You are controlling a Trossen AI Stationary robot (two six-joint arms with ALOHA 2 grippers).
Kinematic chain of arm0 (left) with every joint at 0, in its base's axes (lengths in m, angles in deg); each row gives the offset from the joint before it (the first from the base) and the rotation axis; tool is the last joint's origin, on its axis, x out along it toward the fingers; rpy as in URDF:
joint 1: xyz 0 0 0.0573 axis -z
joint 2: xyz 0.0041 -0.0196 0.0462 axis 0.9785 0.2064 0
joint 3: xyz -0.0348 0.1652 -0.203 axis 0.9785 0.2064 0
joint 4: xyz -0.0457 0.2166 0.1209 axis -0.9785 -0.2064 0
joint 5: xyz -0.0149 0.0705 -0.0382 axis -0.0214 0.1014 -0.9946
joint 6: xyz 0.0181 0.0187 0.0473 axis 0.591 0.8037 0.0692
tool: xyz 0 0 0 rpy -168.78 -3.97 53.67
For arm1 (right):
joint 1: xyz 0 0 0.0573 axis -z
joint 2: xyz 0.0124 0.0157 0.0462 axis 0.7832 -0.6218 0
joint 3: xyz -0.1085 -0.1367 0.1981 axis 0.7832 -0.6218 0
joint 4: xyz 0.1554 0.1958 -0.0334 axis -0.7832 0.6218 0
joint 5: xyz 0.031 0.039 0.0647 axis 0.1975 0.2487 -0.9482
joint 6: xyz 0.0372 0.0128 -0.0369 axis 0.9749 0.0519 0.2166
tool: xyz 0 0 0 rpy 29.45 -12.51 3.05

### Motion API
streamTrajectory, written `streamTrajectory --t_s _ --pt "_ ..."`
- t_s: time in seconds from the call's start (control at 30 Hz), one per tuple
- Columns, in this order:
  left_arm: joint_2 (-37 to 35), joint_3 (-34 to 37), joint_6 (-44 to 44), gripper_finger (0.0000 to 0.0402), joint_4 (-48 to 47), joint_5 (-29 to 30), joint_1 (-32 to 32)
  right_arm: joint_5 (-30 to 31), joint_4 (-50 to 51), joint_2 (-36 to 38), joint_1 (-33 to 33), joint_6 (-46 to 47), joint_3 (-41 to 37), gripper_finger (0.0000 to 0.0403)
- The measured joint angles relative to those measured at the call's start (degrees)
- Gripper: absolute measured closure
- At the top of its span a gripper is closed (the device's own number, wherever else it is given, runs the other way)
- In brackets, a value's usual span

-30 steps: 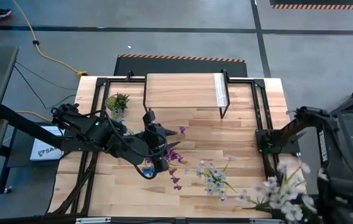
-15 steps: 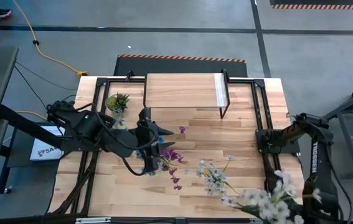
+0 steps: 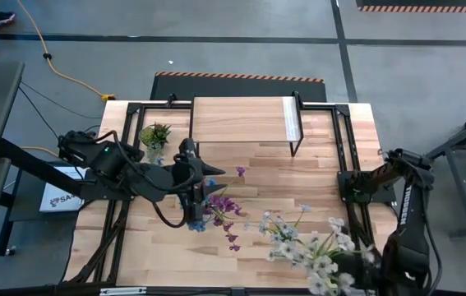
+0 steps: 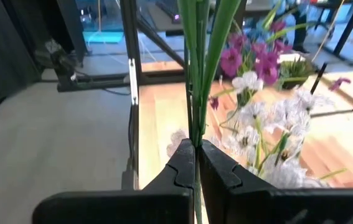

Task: Pick and place flowers into a vace then onto a shelf
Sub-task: Put the white flowers into the right transparent vase

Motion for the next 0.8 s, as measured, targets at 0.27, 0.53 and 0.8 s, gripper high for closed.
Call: streamTrajectory --t_s 0.27,0.53,0.8 --pt "-0.2 0.0 0.5 0.0227 0.0 -0.2 0.0 -3.1 2.1 0.0 0.4 2.9 0.0 0.0403" --pt "-0.2 0.0 0.5 0.0227 0.0 -0.1 0.0 -3.8 4.0 -0.5 0.7 3.7 0.0 0.0403" --pt "-0.2 0.0 0.5 0.0227 0.0 -0.1 0.0 -4.3 5.1 -3.0 1.5 4.5 0.0 0.0403"
